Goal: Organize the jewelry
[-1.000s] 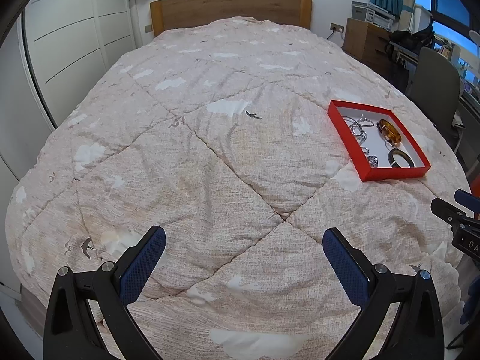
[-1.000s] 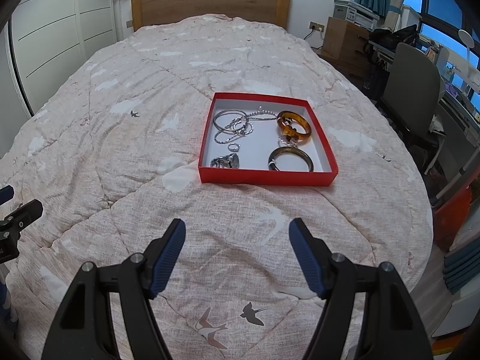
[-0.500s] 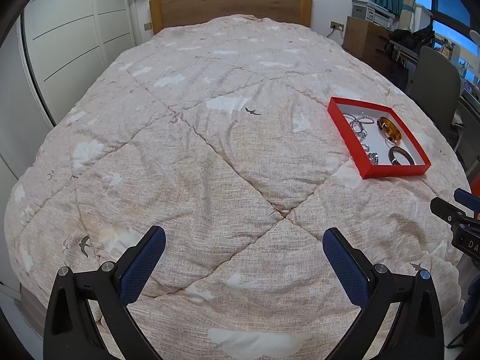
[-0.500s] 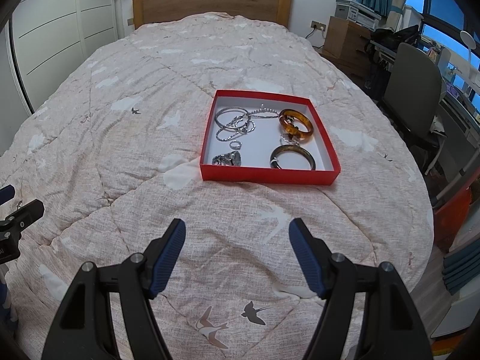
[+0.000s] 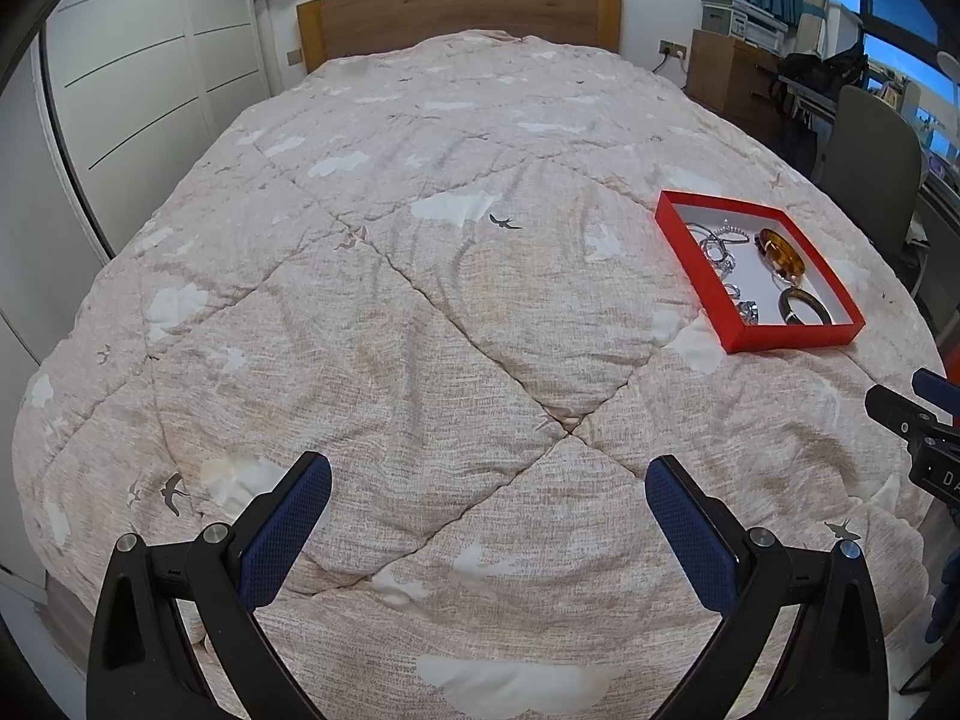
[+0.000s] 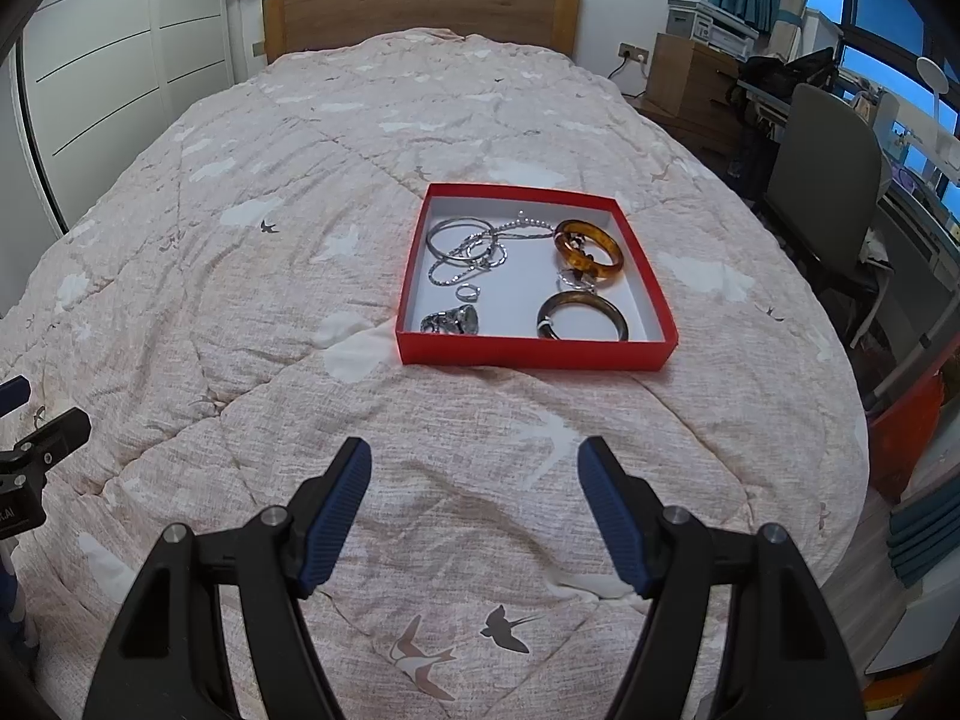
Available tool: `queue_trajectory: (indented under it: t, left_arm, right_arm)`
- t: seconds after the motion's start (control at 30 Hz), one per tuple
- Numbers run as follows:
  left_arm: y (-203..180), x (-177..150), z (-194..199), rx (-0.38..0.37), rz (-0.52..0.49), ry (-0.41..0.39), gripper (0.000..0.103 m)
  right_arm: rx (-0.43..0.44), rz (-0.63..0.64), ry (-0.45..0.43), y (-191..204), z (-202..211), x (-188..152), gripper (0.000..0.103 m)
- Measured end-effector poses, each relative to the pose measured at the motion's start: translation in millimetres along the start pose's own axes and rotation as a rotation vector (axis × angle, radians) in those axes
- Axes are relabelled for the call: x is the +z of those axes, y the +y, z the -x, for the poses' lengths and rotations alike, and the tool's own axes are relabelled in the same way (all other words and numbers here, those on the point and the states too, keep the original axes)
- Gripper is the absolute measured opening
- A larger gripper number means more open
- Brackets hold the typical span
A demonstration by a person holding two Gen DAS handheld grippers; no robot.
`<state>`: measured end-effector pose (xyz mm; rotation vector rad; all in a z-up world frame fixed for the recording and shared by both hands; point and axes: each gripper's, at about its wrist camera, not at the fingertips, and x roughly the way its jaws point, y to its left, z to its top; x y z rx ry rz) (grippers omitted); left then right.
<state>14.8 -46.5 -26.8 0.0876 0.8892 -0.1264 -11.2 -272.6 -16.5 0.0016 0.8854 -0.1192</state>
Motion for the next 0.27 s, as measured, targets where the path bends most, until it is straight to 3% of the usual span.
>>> queue_trajectory:
  t: [0.27]
  left_arm:
    - [0.4, 1.2, 1.1, 0.003, -0.001, 0.003, 0.103]
  right_arm:
    - [0.008, -0.008, -0.002, -3.7, -1.2, 0.7, 0.07]
